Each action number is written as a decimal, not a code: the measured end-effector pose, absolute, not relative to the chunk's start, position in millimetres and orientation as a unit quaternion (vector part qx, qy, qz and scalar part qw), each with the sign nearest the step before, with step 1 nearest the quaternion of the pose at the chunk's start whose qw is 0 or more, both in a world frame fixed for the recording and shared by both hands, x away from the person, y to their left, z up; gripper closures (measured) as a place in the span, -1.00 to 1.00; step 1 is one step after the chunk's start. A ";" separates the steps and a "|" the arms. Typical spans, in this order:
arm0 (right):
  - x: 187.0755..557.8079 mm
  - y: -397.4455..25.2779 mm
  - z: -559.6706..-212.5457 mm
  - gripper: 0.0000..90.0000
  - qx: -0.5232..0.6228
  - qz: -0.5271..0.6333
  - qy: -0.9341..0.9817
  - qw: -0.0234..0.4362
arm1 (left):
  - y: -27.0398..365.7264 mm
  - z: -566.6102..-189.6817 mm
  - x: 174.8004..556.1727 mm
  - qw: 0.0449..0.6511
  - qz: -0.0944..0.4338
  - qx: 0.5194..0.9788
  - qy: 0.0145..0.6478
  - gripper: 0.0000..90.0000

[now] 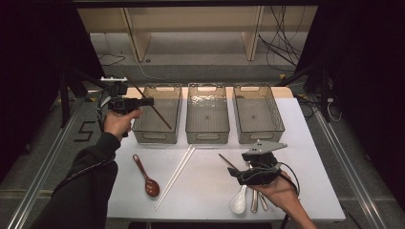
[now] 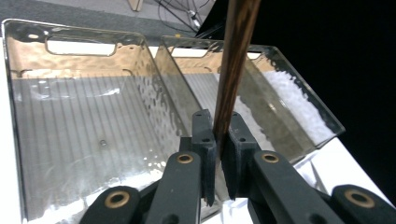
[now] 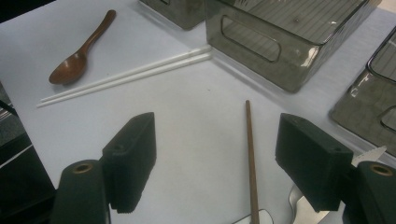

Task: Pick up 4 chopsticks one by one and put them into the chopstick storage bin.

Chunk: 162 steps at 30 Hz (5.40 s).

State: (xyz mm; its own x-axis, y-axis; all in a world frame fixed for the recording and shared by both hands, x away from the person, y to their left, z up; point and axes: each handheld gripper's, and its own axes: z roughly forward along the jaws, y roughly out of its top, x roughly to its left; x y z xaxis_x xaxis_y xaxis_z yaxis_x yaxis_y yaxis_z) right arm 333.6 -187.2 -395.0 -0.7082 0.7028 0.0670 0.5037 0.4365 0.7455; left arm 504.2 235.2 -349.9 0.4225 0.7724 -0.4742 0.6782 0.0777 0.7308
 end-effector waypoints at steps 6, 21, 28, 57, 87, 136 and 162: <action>333.8 -187.2 -394.5 -0.34 0.360 0.391 0.837 0.128 | 230.7 -356.7 512.2 0.486 0.045 0.685 0.541 0.86; 334.0 -187.2 -394.9 -0.34 0.357 0.390 0.839 0.126 | 219.5 -373.7 521.8 0.453 0.033 0.702 0.548 0.85; 334.2 -187.3 -394.9 -0.33 0.357 0.390 0.840 0.126 | 216.5 -379.2 524.9 0.443 0.026 0.709 0.548 0.85; 333.9 -187.2 -394.6 -0.33 0.354 0.392 0.840 0.125 | 208.2 -394.5 533.2 0.420 0.015 0.716 0.558 0.84; 334.0 -186.3 -395.3 -0.35 0.350 0.392 0.842 0.121 | 195.1 -400.8 545.6 0.355 0.067 0.726 0.586 -0.45; 345.0 -225.0 -430.3 0.20 0.405 0.185 0.895 0.043 | 189.1 -391.9 397.1 0.484 0.054 0.753 0.442 -0.65; 339.7 -223.8 -447.1 0.86 0.398 0.103 0.911 0.014 | 188.6 -405.3 371.9 0.484 0.067 0.764 0.421 -0.65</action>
State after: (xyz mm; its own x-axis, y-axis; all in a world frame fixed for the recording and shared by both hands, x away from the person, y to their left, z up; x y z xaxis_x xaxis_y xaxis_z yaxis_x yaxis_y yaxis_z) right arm 339.7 -223.8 -447.1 -0.6826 0.7286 0.0566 0.7229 0.6619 0.1983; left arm 371.9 188.6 -405.3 0.6363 0.7082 -0.3058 0.5793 -0.1768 0.7957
